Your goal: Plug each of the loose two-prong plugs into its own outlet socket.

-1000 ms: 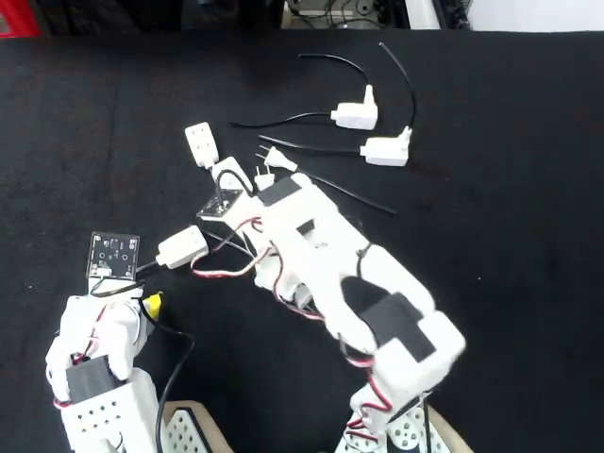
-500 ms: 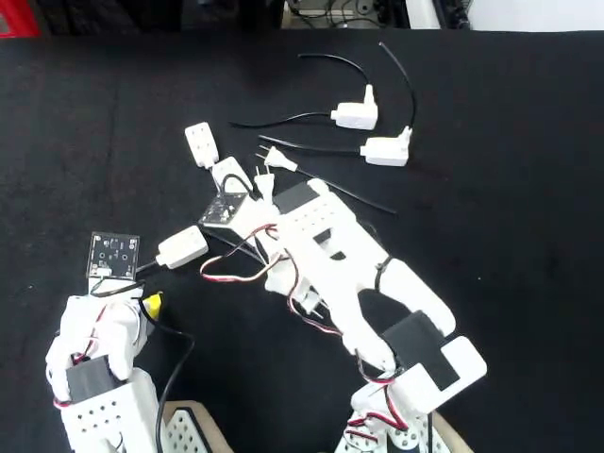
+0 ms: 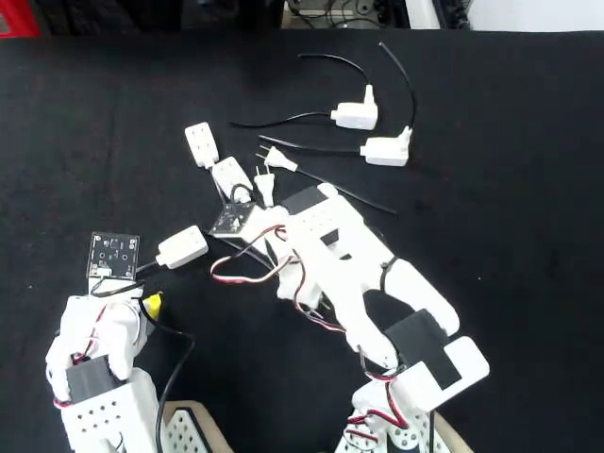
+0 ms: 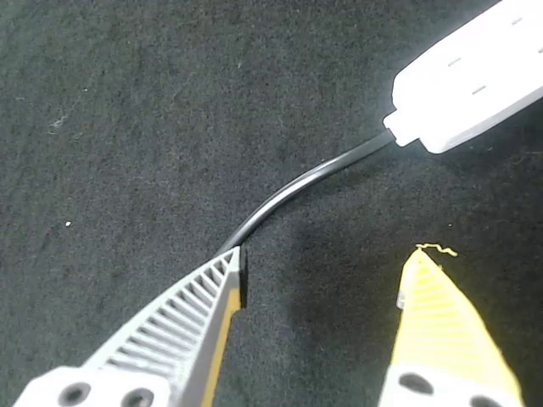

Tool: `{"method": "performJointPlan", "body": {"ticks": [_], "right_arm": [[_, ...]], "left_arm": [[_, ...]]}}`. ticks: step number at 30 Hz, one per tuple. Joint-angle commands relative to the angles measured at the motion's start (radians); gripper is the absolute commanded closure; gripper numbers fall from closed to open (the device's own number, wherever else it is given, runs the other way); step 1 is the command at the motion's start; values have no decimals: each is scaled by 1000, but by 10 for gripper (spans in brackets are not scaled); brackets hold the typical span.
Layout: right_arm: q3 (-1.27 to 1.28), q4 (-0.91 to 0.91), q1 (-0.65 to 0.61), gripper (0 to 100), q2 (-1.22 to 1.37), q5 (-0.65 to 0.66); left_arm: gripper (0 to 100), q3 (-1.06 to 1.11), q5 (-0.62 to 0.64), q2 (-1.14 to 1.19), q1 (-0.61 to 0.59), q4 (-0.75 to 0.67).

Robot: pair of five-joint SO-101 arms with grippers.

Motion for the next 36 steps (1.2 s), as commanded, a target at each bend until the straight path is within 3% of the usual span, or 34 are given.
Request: {"method": "performJointPlan", "body": {"ticks": [1, 7, 16, 21, 27, 36], "right_arm": [[1, -9, 12, 938, -16, 21], [-7, -41, 12, 871, 93, 14], [-12, -52, -18, 871, 154, 14], [-8, -52, -66, 872, 147, -75], [-56, -106, 17, 988, 147, -150], [-70, -87, 49, 986, 67, -189]], "left_arm": [[704, -4, -6, -5, -8, 8], [704, -4, -6, -5, -8, 8], [704, -4, -6, -5, -8, 6], [704, -4, -6, -5, -8, 6], [704, -4, -6, -5, -8, 6], [704, -4, -6, -5, -7, 6]]}}
